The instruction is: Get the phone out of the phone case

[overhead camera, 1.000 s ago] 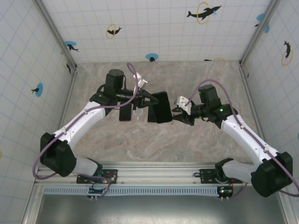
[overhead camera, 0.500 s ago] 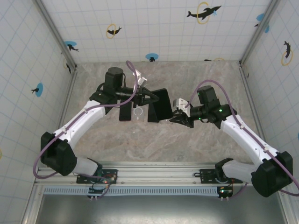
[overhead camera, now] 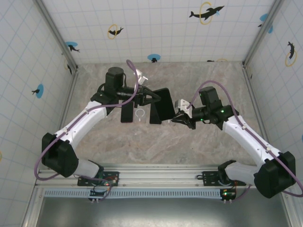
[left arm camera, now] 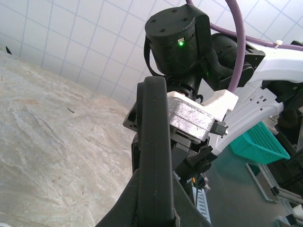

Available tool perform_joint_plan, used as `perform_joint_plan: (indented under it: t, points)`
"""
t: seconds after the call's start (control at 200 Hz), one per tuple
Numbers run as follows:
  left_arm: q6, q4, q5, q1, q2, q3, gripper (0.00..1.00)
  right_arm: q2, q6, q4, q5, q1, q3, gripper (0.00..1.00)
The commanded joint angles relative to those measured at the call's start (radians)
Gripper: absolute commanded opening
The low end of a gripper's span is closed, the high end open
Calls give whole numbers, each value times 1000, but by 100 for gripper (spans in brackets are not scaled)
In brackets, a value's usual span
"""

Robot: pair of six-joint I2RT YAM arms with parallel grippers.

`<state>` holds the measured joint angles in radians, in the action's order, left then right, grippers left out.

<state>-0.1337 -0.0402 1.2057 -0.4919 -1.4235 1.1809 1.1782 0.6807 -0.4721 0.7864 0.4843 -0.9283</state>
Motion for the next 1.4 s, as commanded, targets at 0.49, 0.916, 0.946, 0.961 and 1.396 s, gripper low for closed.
perform_joint_plan:
  t: [0.49, 0.916, 0.946, 0.961, 1.396]
  points:
    - [-8, -59, 156, -55, -15, -13, 0, 17, -21, 110, 12, -1, -32, 17]
    - [-51, -66, 199, -109, -24, -19, 0, 1, 42, 218, -146, 34, -32, 16]
    - [-53, -66, 202, -110, -23, -20, 0, 0, 41, 240, -151, 36, -28, 16]
    - [-55, -66, 202, -112, -24, -21, 0, -1, 41, 248, -155, 37, -27, 16]
    - [-86, -47, 220, -119, -27, -30, 0, -41, 132, 411, -297, 69, 4, 15]
